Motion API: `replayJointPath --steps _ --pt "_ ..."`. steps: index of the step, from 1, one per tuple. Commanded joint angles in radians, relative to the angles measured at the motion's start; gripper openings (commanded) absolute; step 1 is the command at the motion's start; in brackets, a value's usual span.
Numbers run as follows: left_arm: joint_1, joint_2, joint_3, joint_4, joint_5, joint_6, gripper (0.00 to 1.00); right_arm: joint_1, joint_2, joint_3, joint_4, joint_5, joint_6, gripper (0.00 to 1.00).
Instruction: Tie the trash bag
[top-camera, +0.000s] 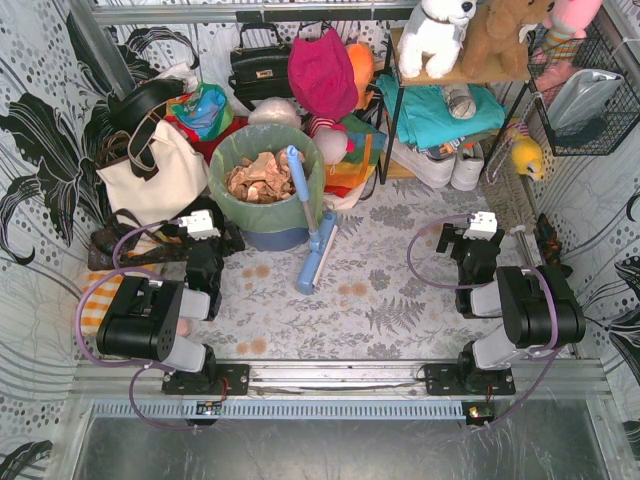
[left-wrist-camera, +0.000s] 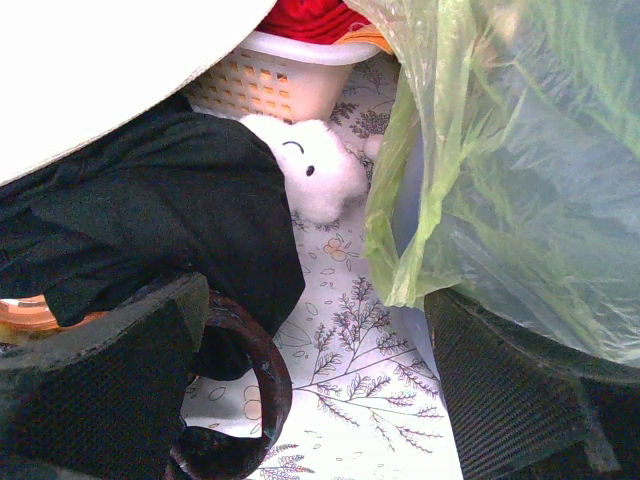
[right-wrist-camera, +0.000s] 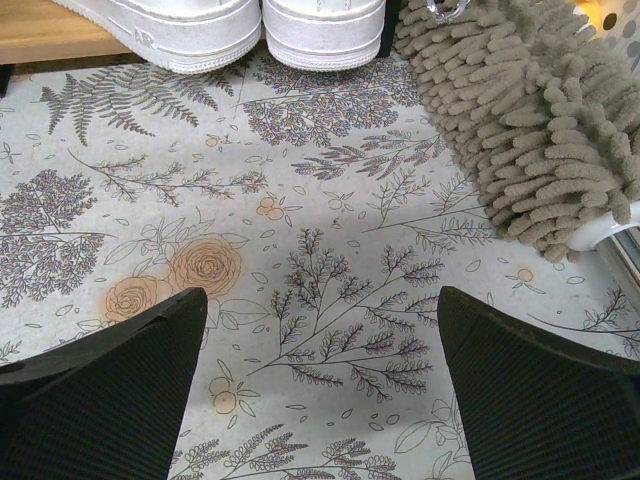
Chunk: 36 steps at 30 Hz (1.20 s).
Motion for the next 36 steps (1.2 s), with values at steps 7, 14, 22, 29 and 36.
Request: replayJointPath --steps 7,14,22,29,36 --pt "0.007 0.003 0.013 0.041 0.015 -0.007 0.98 -0.003 0.004 -0.008 0.046 0.000 -0.004 0.97" --pt "0.007 -0.001 0.001 0.062 0.010 0.004 0.98 -0.004 0.003 -0.007 0.042 0.007 -0.007 0.97" --pt "-0.004 -0.204 -0.036 -0.063 -0.200 -0.077 0.98 -0.003 -0.158 0.065 -0.235 0.011 -0.002 0.97" --pt "-0.012 -0.462 0.013 -0.435 -0.348 -0.170 0.98 -0.003 -0.333 0.154 -0.567 0.004 0.027 0.97" --pt "-0.013 -0.629 0.152 -0.763 -0.337 -0.276 0.98 -0.004 -0.500 0.221 -0.774 -0.234 0.073 0.97"
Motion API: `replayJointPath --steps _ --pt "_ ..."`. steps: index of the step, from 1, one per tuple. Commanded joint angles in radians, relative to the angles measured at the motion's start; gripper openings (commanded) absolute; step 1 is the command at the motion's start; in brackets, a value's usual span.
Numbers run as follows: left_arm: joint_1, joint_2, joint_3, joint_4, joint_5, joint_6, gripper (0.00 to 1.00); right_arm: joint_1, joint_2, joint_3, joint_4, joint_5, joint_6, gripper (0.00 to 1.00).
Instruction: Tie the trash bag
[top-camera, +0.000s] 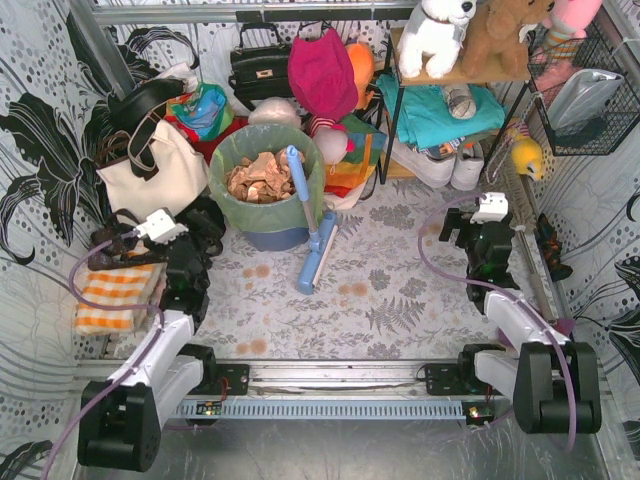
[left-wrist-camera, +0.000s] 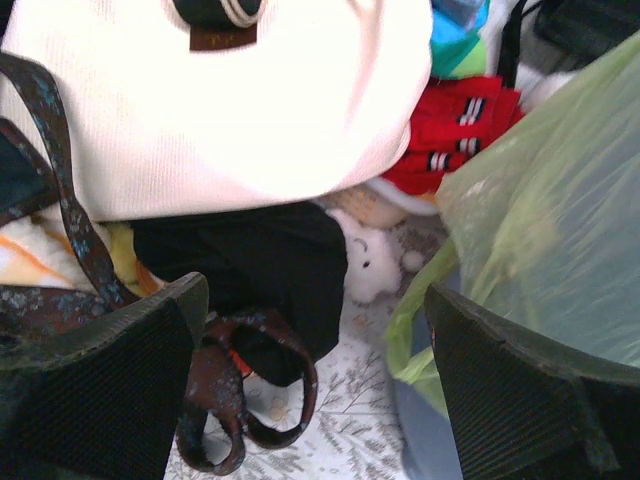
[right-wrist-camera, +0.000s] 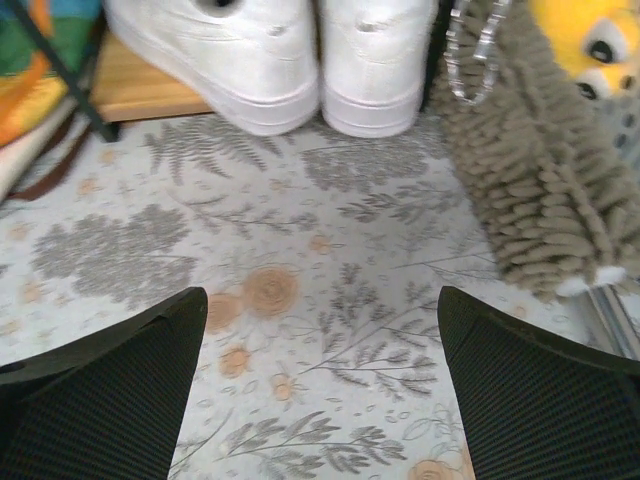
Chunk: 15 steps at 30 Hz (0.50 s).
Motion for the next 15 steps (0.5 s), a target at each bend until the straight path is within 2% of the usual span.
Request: replayJointPath --steps 1,9,15 --pt "-0.004 -0.077 0.122 -0.261 -0.031 -0.092 0.98 -0.004 -0.085 0.073 -0.174 -0.221 0.050 0.97" --pt "-0.006 -0.126 0.318 -0.534 0.038 -0.121 0.98 -0.004 -0.125 0.199 -0.203 -0.606 0.100 0.99" --pt "-0.006 -0.170 0.469 -0.634 0.213 0.001 0.98 0.018 -0.074 0.313 -0.141 -0.886 0.200 0.99"
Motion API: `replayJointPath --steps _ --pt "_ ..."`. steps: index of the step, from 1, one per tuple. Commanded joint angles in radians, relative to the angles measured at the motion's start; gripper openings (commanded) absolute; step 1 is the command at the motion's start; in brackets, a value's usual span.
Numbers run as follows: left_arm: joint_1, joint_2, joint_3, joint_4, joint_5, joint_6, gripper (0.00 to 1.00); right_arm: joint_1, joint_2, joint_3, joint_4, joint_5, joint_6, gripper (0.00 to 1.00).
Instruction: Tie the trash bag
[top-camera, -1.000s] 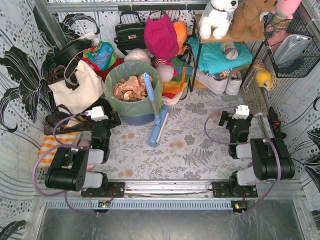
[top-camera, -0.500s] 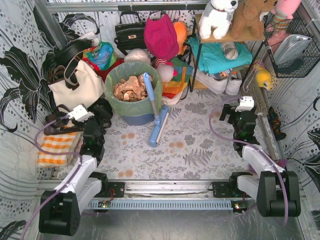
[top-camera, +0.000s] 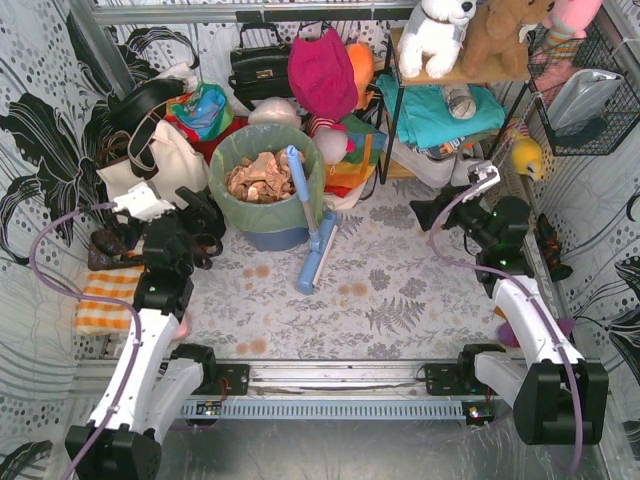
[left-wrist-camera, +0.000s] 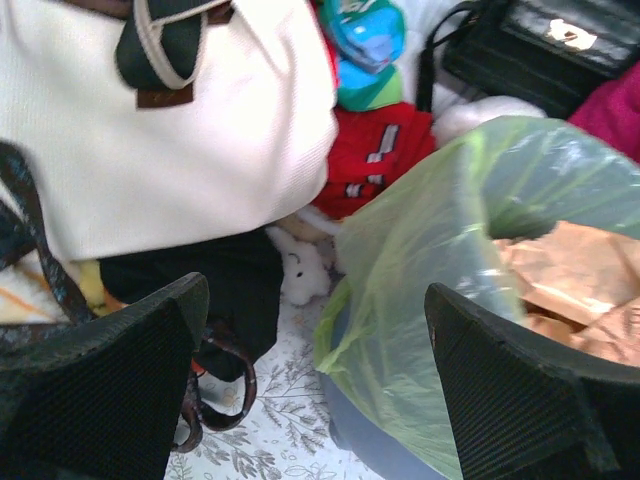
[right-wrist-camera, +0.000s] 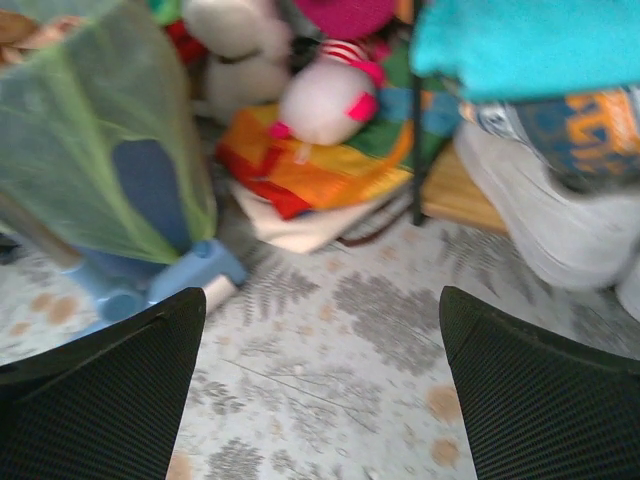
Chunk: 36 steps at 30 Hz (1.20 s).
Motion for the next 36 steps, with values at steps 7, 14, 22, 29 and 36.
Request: replayJointPath --steps 7,14,22,29,36 --pt "-0.006 -0.028 0.262 -0.178 0.615 0.273 0.98 0.232 0.078 0.210 0.033 -0.199 0.026 0.99" --pt "-0.006 -0.008 0.235 -0.109 0.868 0.330 0.98 0.398 0.182 0.384 -0.014 -0.089 0.021 0.94" --pt "-0.004 -0.012 0.161 0.013 1.053 0.279 0.98 0.529 0.284 0.498 -0.021 -0.144 -0.035 0.91" --pt "-0.005 -0.040 0.141 0.034 1.025 0.240 0.98 0.606 0.356 0.585 -0.025 -0.115 -0.096 0.87" --pt "-0.006 -0.090 0.096 0.021 0.935 0.221 0.98 0.650 0.457 0.674 0.000 -0.102 -0.139 0.80"
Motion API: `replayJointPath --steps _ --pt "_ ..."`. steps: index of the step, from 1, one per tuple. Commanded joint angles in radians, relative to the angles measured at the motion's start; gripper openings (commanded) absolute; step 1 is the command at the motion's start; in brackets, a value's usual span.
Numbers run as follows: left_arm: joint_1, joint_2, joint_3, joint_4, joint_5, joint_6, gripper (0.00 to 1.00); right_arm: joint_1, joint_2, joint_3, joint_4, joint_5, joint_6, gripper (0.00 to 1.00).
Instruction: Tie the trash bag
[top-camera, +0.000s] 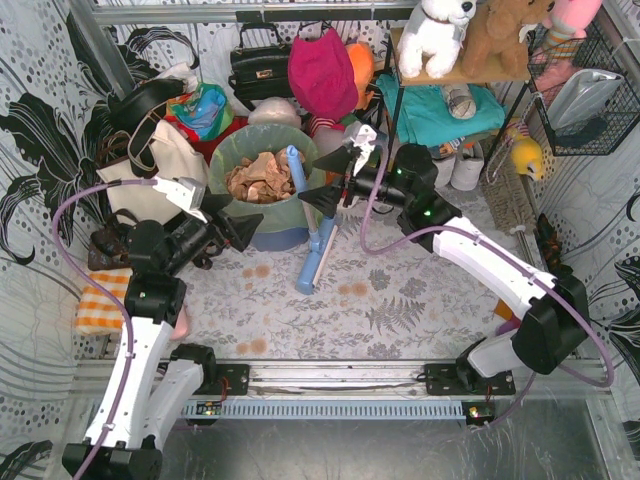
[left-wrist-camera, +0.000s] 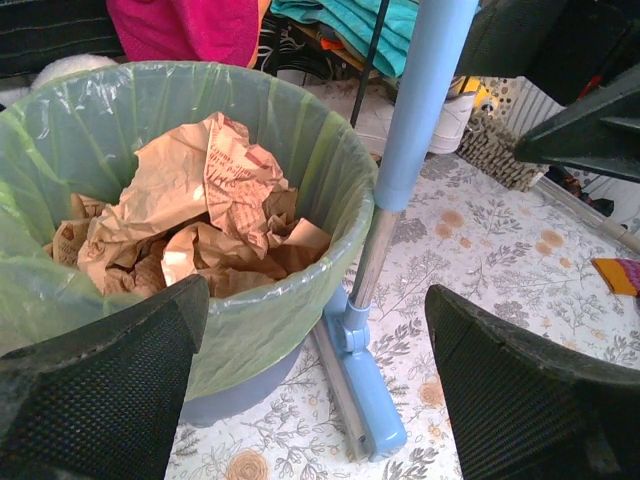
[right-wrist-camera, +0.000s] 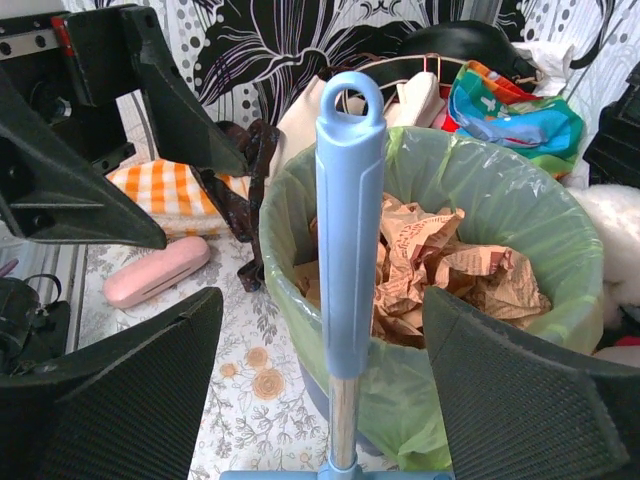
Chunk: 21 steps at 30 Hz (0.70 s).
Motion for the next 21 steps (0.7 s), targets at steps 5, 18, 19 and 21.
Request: replayJointPath --steps 5,18,19,21 --pt "-0.004 -0.051 -0.048 0.065 -0.076 -0.030 0.98 0.045 0.091 0.059 0.076 0.016 -0.081 0.78" --pt "-0.004 -0.064 -0.072 0.080 -0.065 -0.071 0.98 0.054 0.098 0.020 0.102 0.057 -0.124 0.41" --pt "-0.004 -0.064 -0.071 0.077 -0.067 -0.069 0.98 0.055 0.093 0.016 0.101 0.058 -0.130 0.37" --pt "-0.005 -0.067 -0.072 0.080 -0.061 -0.073 0.98 0.055 0.083 0.010 0.098 0.061 -0.140 0.28"
